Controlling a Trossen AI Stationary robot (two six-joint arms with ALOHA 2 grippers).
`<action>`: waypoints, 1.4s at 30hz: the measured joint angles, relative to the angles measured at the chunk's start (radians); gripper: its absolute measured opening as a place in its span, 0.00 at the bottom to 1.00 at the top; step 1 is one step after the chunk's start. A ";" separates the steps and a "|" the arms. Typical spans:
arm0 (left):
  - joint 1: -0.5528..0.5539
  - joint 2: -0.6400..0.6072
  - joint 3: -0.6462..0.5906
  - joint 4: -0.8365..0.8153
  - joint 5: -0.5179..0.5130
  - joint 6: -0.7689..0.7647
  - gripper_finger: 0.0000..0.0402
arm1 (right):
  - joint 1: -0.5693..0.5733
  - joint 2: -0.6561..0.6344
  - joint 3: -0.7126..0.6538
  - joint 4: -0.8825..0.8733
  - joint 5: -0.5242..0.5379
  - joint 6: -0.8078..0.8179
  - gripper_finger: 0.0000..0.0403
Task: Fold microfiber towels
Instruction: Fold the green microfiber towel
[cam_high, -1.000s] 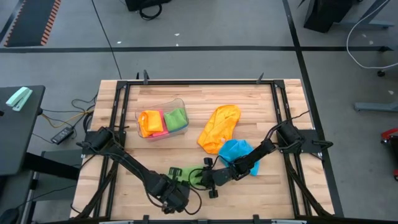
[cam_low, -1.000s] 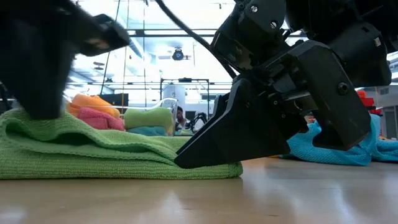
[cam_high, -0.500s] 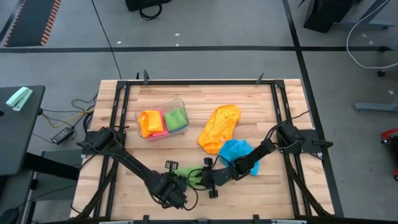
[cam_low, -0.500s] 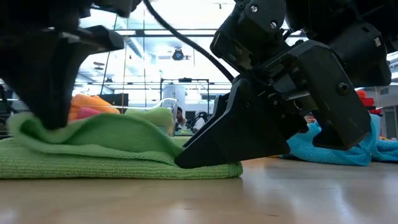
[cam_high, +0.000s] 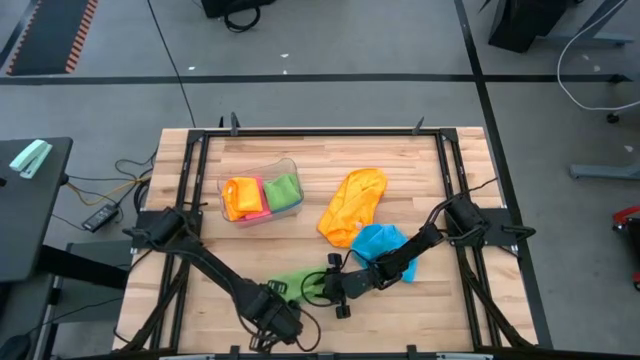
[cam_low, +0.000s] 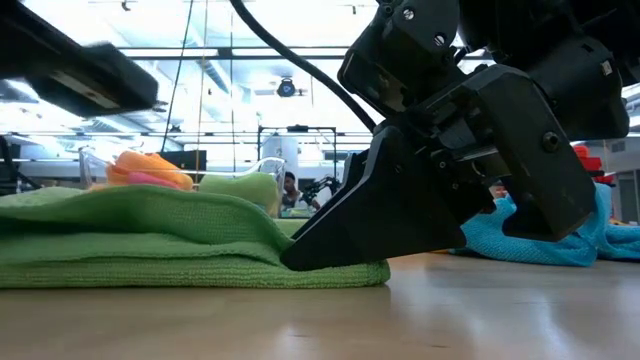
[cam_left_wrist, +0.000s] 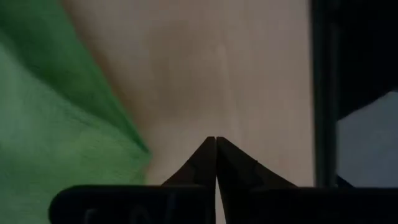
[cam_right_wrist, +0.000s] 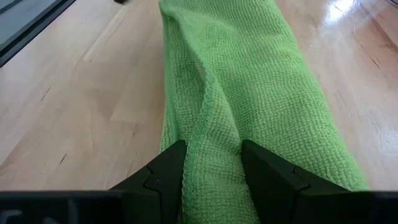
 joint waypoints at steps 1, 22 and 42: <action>-0.002 0.000 0.009 0.000 -0.002 0.002 0.03 | 0.000 0.000 0.000 0.000 0.000 0.000 0.42; 0.021 -0.008 0.010 -0.031 -0.598 0.136 0.05 | 0.000 0.000 0.000 0.002 0.000 0.000 0.42; 0.017 -0.006 -0.059 -0.129 -0.183 -0.012 0.05 | 0.000 0.000 0.000 0.003 0.000 0.000 0.42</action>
